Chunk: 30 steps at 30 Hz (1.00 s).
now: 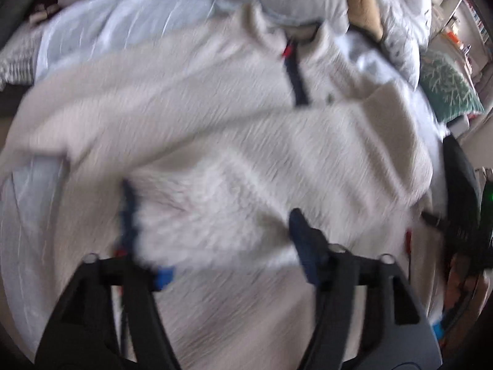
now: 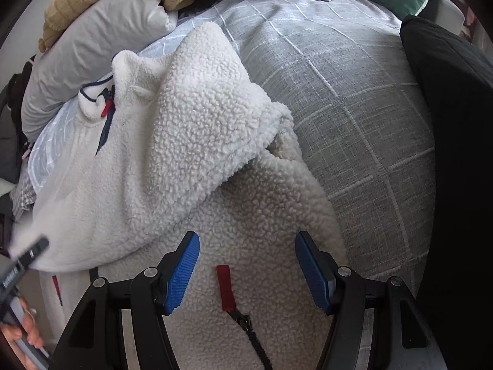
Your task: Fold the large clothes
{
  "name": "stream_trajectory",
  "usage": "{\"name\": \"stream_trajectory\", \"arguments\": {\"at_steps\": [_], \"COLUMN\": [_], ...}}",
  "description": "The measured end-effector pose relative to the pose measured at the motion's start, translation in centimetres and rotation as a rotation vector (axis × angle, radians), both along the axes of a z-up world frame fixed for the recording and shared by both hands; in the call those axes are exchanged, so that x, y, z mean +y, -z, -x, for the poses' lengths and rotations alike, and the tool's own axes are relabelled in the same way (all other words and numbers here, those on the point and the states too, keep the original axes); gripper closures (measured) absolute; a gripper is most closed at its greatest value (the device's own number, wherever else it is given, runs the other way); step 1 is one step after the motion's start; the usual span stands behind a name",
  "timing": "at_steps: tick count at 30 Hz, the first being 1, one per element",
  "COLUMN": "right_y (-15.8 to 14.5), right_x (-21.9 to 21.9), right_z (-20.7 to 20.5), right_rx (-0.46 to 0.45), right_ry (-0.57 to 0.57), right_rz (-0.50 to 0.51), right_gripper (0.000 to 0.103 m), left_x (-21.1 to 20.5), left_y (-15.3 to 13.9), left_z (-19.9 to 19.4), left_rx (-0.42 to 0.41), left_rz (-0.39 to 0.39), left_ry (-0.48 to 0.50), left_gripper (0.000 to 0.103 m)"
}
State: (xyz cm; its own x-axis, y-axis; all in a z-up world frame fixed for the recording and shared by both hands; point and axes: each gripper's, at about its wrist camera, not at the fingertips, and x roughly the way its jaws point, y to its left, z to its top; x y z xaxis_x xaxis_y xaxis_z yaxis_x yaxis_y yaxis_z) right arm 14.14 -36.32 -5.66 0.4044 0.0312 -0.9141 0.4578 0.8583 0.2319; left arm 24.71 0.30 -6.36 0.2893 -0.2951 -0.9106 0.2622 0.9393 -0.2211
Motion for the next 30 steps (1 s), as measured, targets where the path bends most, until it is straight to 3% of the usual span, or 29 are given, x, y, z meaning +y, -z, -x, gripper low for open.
{"name": "stream_trajectory", "arguments": {"at_steps": [2, 6, 10, 12, 13, 14, 15, 17, 19, 23, 25, 27, 30], "right_y": [-0.2, -1.1, -2.4, -3.3, -3.6, -3.8, -3.9, -4.0, -3.9, -3.7, -3.7, -3.6, -2.6], "right_x": [0.1, -0.2, -1.0, -1.7, -2.0, -2.4, -2.8, -3.6, -5.0, -7.1, -8.3, -9.3, -9.8], "right_z": [0.1, 0.7, 1.4, 1.9, 2.1, 2.3, 2.2, 1.5, 0.4, -2.2, -4.1, -7.1, -11.0], "right_rx": [-0.003, -0.019, -0.054, -0.089, -0.102, -0.118, -0.13, -0.133, -0.13, -0.176, -0.202, -0.215, -0.24], "right_ry": [0.0, 0.007, 0.02, 0.041, 0.048, 0.054, 0.056, 0.06, 0.09, 0.111, 0.121, 0.123, 0.079], "right_rz": [-0.001, -0.013, -0.026, -0.03, -0.034, -0.046, -0.061, -0.064, -0.057, -0.139, -0.161, -0.171, -0.252], "right_gripper": [0.036, 0.032, 0.031, 0.028, 0.028, 0.028, 0.027, 0.027, 0.027, 0.027, 0.027, 0.027, 0.027], "left_x": [1.8, 4.1, 6.2, 7.1, 7.2, 7.0, 6.8, 5.7, 5.2, 6.5, 7.2, 7.7, 8.1], "left_y": [0.5, -0.2, 0.9, 2.8, 3.8, 4.7, 4.9, 4.2, 2.2, -5.3, -6.7, -5.8, -2.3], "left_z": [0.6, 0.2, -3.2, -4.6, -5.0, -5.1, -5.1, -5.0, -4.8, -3.3, -3.3, -3.8, -4.8], "left_rx": [0.03, 0.004, 0.022, 0.085, 0.127, 0.164, 0.16, 0.101, 0.024, -0.254, -0.323, -0.316, -0.226], "left_rz": [0.03, 0.086, 0.143, 0.137, 0.151, 0.164, 0.16, 0.143, 0.141, 0.303, 0.286, 0.241, 0.207], "left_ry": [0.025, 0.005, -0.092, -0.165, -0.184, -0.192, -0.192, -0.167, -0.163, -0.188, -0.209, -0.224, -0.254], "left_gripper": [0.031, 0.026, 0.022, 0.022, 0.03, 0.048, 0.056, 0.092, 0.093, 0.094, 0.094, 0.094, 0.094]}}
